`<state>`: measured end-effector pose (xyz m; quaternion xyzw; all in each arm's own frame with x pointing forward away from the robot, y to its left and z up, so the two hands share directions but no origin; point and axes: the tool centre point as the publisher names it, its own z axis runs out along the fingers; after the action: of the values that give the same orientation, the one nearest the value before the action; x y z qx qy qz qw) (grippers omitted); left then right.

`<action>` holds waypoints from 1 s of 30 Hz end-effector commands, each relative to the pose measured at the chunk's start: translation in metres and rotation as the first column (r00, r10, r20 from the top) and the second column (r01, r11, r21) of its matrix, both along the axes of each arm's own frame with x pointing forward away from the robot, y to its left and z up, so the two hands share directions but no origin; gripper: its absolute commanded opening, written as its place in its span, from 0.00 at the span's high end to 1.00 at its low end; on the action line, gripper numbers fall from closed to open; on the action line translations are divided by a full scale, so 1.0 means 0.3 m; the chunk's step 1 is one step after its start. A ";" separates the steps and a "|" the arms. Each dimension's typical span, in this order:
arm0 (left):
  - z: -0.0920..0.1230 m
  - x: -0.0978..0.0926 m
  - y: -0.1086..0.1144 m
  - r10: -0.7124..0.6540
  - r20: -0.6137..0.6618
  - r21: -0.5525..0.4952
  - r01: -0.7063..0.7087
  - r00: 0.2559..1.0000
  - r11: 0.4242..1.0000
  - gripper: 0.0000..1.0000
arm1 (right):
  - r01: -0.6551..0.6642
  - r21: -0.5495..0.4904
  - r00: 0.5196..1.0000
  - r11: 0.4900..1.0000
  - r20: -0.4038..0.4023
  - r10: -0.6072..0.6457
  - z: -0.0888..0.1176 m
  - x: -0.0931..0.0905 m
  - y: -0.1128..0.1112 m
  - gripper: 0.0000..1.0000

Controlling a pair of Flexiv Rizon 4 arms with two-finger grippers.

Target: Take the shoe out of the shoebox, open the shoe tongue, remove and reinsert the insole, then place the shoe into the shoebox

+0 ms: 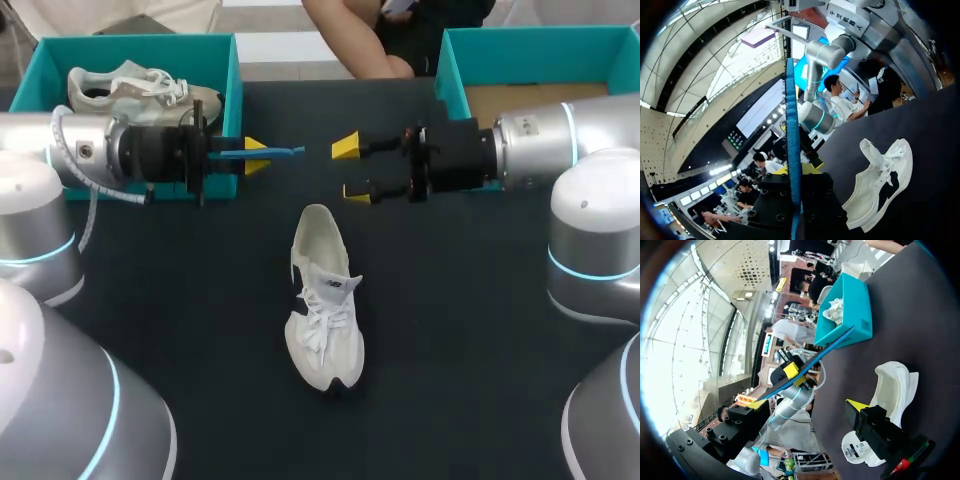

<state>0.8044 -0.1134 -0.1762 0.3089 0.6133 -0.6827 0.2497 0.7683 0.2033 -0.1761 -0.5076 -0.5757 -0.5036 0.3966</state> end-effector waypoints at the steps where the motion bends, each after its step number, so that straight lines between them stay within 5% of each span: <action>1: -0.001 0.000 -0.002 -0.001 0.001 0.001 0.001 1.000 1.000 1.00 | 0.004 -0.003 1.000 1.000 -0.001 -0.004 0.000 -0.003 0.008 0.00; 8: -0.001 0.000 -0.002 -0.001 0.001 0.001 0.001 1.000 1.000 1.00 | 0.004 -0.003 1.000 1.000 -0.001 -0.004 0.000 -0.003 0.008 0.00; 11: 0.006 -0.006 -0.014 -0.021 0.246 0.189 -0.027 0.969 0.982 1.00 | 0.004 -0.003 1.000 1.000 -0.001 -0.004 0.000 -0.003 0.008 0.00; 17: -0.005 -0.001 -0.020 -0.050 0.537 0.277 -0.120 0.842 0.953 1.00 | 0.004 -0.003 1.000 1.000 -0.001 -0.004 0.000 -0.003 0.008 0.00; 26: -0.023 -0.006 -0.028 -0.050 0.749 0.199 -0.153 0.661 0.968 1.00 | 0.004 -0.003 1.000 1.000 -0.001 -0.004 0.000 -0.003 0.008 0.00; 30: -0.037 -0.002 -0.033 -0.045 0.771 0.169 -0.136 0.635 0.976 1.00 | 0.004 -0.003 1.000 1.000 -0.001 -0.004 0.000 -0.003 0.008 0.00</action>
<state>0.8090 -0.1222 -0.1844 0.5254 0.5842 -0.4749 0.3964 0.7680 0.2029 -0.1759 -0.5080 -0.5761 -0.5031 0.3962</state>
